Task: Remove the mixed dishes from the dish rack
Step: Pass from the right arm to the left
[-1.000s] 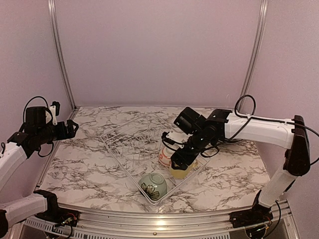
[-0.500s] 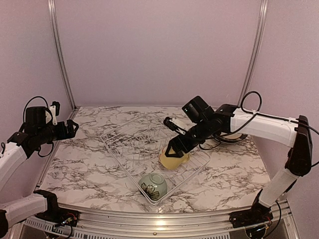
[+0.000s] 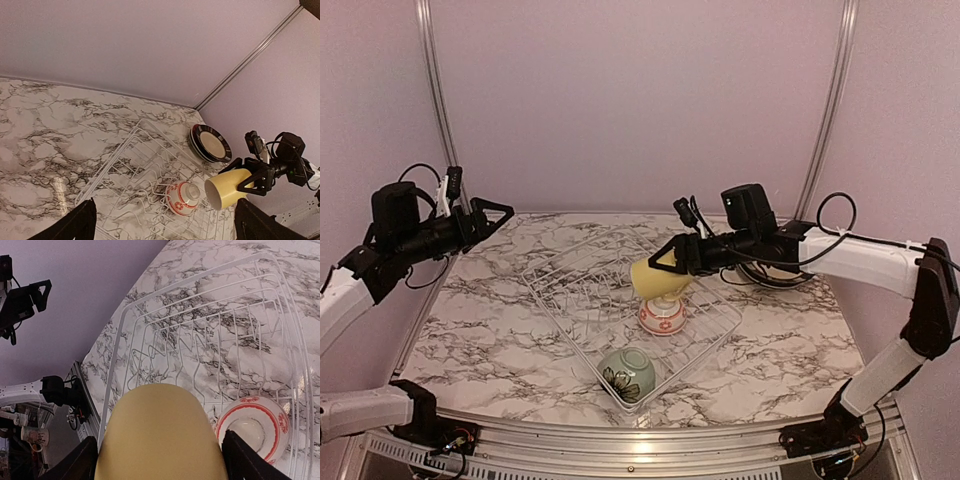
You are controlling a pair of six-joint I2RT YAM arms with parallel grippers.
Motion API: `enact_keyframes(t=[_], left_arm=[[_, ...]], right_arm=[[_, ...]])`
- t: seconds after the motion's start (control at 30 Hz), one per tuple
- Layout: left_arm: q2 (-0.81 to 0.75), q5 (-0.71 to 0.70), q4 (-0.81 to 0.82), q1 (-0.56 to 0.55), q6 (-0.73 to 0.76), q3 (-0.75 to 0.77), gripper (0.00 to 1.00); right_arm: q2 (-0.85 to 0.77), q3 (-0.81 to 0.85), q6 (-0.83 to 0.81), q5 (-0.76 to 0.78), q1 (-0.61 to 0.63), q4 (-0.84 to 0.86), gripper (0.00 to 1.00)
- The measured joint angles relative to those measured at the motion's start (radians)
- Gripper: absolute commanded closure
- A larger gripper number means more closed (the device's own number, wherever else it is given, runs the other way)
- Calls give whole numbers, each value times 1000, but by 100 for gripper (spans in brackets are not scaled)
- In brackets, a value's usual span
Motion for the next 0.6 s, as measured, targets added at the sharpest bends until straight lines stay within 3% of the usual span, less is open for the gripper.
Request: enact_keyframes(t=[0.17,0.37,0.6], left_arm=[[77,0,236,-319,-180,-7,5],[240,-67,458,-617,-286,-22,11],[357,-123,612,-718,-350,-33,18]], right_arm=[[0,-36,115,-53,-1,179,100],[0,-111,247,-111,-2,367,100],[0,-172,393,-181,-4,579,100]])
